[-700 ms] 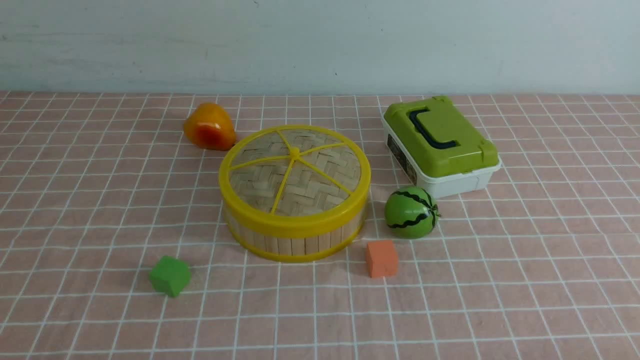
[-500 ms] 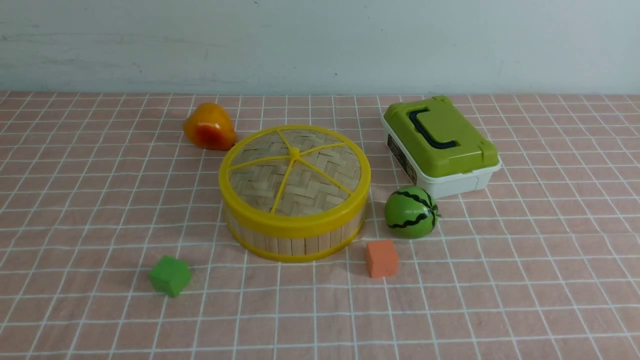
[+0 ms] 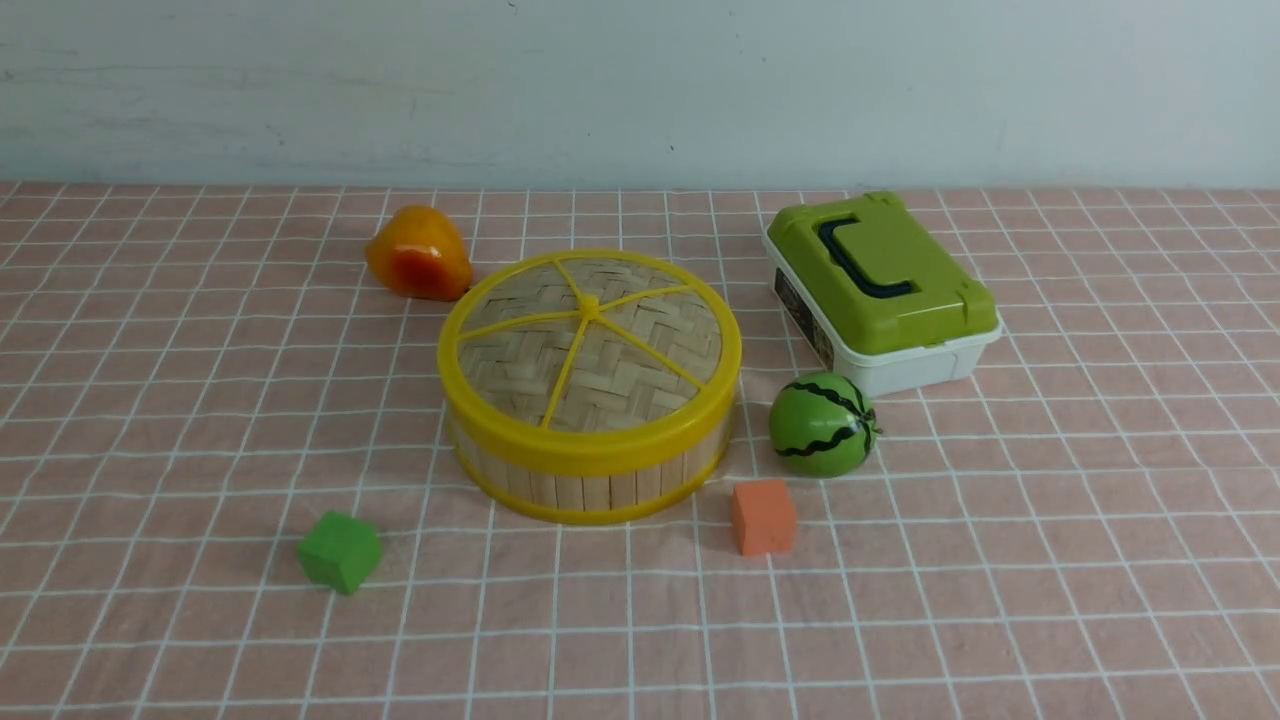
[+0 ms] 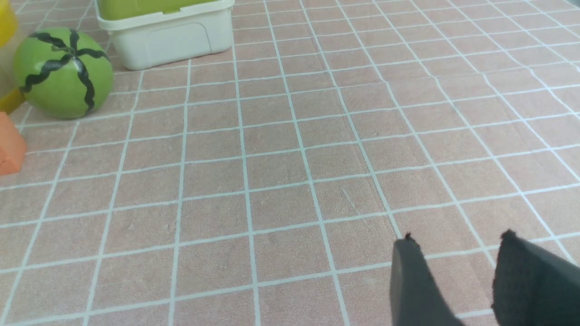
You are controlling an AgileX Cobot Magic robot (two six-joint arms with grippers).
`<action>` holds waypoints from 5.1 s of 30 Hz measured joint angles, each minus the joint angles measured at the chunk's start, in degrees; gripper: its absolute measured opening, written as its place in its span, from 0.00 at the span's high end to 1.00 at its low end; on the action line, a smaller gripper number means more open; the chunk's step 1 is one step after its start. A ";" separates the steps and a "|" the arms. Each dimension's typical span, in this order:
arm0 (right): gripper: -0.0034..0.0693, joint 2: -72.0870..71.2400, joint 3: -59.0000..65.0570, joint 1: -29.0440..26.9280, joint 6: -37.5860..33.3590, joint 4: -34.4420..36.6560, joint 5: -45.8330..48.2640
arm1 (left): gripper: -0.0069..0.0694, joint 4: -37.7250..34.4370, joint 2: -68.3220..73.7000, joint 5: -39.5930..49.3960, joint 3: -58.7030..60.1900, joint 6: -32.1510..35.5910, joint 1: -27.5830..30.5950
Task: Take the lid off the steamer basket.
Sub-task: Use the left arm to lift the lid of the steamer
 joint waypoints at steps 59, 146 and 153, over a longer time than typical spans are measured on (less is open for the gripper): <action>0.62 0.00 0.00 0.00 0.00 0.00 0.00 | 0.93 6.78 13.28 -23.85 -28.57 -27.97 0.00; 0.62 0.00 0.00 0.00 0.00 0.00 0.00 | 0.75 15.51 134.28 41.76 -134.81 -13.63 -24.60; 0.62 0.00 0.00 0.00 0.00 0.00 0.00 | 0.76 15.51 134.17 41.87 -134.85 -13.63 -24.60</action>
